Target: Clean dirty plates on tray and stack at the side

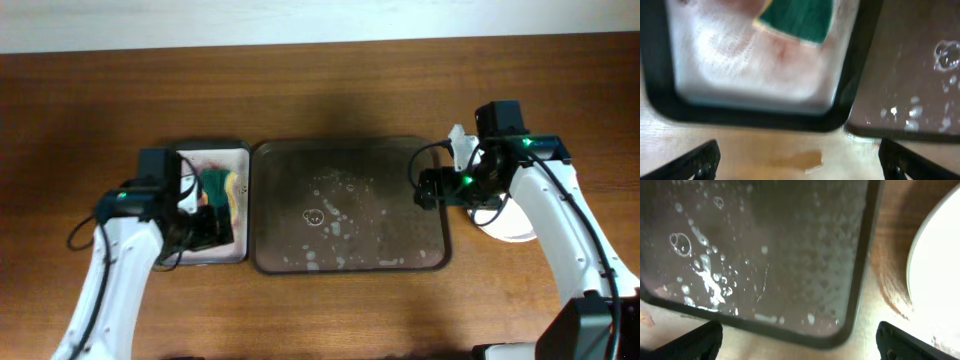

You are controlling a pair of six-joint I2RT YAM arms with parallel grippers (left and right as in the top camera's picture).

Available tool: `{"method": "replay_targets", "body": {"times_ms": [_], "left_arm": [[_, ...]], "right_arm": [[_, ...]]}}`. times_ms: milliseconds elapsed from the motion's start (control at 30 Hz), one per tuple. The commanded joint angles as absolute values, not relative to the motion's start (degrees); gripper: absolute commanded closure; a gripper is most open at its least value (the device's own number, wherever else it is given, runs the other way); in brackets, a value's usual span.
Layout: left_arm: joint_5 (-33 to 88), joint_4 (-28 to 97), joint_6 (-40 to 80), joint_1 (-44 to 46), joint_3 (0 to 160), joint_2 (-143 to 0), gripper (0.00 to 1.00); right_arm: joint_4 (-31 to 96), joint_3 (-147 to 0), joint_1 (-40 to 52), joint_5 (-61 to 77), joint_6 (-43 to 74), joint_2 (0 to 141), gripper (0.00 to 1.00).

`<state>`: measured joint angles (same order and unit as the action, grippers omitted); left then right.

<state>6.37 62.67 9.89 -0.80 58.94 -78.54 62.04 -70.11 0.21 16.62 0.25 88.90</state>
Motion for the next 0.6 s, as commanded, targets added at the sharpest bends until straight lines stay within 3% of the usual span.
{"method": "replay_targets", "body": {"times_ms": [0, 400, 567], "left_arm": [[8.6, 65.1, 8.3, -3.0, 59.8, -71.8, 0.00], [8.2, 54.2, 4.4, -3.0, 47.2, -32.9, 0.00], [8.2, 55.1, 4.4, -3.0, 46.6, -24.5, 0.01]], "right_arm": [[62.9, -69.7, -1.0, 15.4, 0.7, 83.4, 0.01], [55.5, -54.8, -0.8, 8.7, 1.5, 46.5, 0.01], [57.3, -53.4, -0.8, 6.6, 1.5, 35.6, 0.01]]}}
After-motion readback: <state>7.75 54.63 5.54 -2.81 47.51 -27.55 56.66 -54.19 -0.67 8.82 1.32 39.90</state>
